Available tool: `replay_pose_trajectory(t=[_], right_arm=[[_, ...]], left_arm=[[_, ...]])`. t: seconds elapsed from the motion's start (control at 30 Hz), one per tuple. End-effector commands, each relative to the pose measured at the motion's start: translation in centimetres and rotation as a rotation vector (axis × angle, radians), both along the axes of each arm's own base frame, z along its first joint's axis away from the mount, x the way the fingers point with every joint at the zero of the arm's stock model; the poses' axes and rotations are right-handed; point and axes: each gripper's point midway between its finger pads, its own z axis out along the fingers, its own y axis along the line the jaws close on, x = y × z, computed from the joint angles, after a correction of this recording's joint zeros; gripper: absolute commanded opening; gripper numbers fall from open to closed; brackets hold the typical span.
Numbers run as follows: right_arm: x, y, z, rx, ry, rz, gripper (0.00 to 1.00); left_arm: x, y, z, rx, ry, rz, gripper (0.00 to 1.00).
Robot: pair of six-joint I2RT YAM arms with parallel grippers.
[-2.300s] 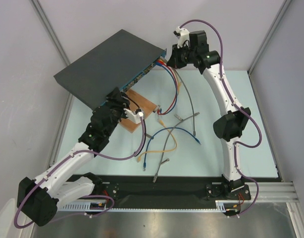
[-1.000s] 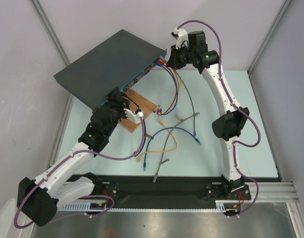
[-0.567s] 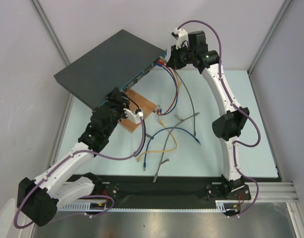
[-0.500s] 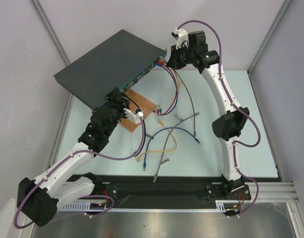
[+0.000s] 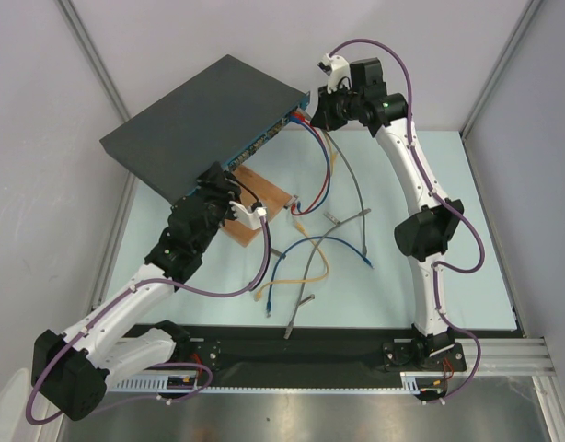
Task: Insert the plug into the switch port
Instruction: Insert the connector into the switch port.
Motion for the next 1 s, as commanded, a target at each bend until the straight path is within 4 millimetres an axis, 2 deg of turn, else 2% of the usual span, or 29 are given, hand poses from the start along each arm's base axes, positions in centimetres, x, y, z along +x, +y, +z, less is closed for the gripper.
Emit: replay_pose_trajectory(t=[0.0, 0.27, 0.6, 0.97], right_arm=[[0.0, -0.1, 0.7, 0.013, -0.001, -0.014, 0.0], [1.7, 0.3, 0.7, 0.04, -0.036, -0.033, 0.0], [2.3, 1.6, 0.9, 0.055, -0.077, -0.004, 0.0], [3.7, 2.1, 3.0, 0.097, -0.176, -0.004, 0.0]], left_arm=[[-0.3, 6.7, -1.3, 0.074, 0.067, 0.301, 0.0], [-0.3, 6.5, -1.1, 0.077, 0.063, 0.298, 0.0], [-0.7, 6.2, -1.1, 0.076, 0.063, 0.297, 0.0], [-0.9, 6.1, -1.3, 0.074, 0.069, 0.299, 0.01]])
